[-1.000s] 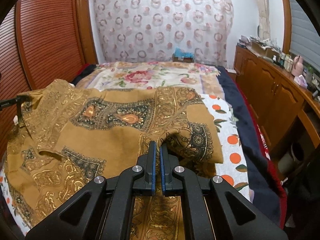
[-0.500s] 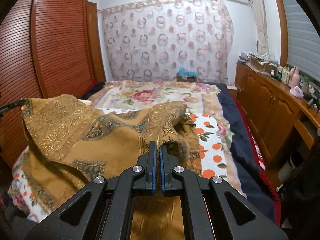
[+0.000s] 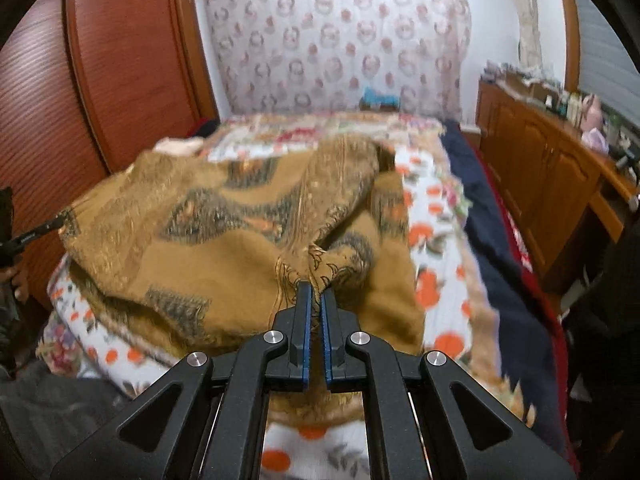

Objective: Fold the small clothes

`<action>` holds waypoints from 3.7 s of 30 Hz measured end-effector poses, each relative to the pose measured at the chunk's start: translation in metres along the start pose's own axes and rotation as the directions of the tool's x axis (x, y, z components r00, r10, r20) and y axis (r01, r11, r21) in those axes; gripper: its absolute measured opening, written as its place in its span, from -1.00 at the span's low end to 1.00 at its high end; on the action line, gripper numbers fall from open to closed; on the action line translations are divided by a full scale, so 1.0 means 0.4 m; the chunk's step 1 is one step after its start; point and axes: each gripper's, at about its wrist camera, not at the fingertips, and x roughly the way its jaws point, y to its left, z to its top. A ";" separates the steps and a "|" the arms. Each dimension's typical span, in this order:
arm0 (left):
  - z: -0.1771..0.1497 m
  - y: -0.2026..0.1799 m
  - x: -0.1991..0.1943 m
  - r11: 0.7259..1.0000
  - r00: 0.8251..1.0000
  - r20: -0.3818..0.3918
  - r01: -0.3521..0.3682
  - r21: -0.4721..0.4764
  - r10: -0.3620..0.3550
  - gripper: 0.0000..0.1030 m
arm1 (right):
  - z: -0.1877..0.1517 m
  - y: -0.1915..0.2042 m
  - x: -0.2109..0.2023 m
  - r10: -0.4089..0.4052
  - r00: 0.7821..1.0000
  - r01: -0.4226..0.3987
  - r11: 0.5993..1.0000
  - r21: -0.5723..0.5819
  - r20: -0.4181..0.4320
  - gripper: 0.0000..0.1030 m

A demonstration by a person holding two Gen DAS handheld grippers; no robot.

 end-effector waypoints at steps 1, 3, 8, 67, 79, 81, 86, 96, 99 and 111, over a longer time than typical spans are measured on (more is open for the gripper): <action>-0.006 -0.002 -0.002 1.000 1.000 -0.003 -0.002 -0.003 0.002 -1.00 | -0.014 0.005 0.001 -0.010 1.000 0.010 1.000 -0.006 -0.009 -0.92; -0.013 -0.005 -0.005 1.000 1.000 -0.001 -0.007 -0.008 0.007 -1.00 | -0.022 0.005 0.002 -0.014 1.000 0.014 1.000 -0.018 -0.022 -0.72; -0.020 -0.007 -0.011 1.000 1.000 0.001 -0.007 -0.006 0.007 -1.00 | -0.005 -0.008 -0.025 -0.028 0.999 0.029 0.999 -0.025 0.028 -0.34; 0.191 -0.285 0.354 0.975 0.979 -0.183 0.124 0.186 -0.090 0.13 | 0.334 -0.234 0.443 0.008 0.992 0.003 0.996 0.088 -0.124 -0.30; 0.147 -0.317 0.403 0.970 0.973 -0.224 0.100 0.219 -0.050 0.15 | 0.343 -0.277 0.522 0.137 0.982 -0.112 0.977 0.183 -0.131 -0.47; 0.147 -0.320 0.401 0.970 0.973 -0.225 0.103 0.219 -0.052 0.19 | 0.346 -0.272 0.522 0.158 0.980 -0.137 0.976 0.170 -0.119 -0.79; 0.144 -0.335 0.404 0.965 0.972 -0.231 0.101 0.241 -0.045 0.31 | 0.368 -0.257 0.466 0.129 0.991 -0.126 0.984 0.123 -0.020 -0.95; 0.146 -0.329 0.401 0.962 0.970 -0.237 0.115 0.249 -0.055 0.43 | 0.387 -0.298 0.445 -0.064 0.996 0.074 0.982 0.172 -0.060 -0.81; 0.147 -0.327 0.403 0.961 0.970 -0.238 0.116 0.251 -0.055 0.44 | 0.397 -0.303 0.447 -0.081 0.995 0.090 0.982 0.169 -0.058 -0.65; 0.153 -0.305 0.309 0.967 0.986 -0.162 0.084 0.239 -0.046 0.46 | 0.373 -0.239 0.342 -0.087 0.996 0.087 0.993 0.081 -0.006 -0.14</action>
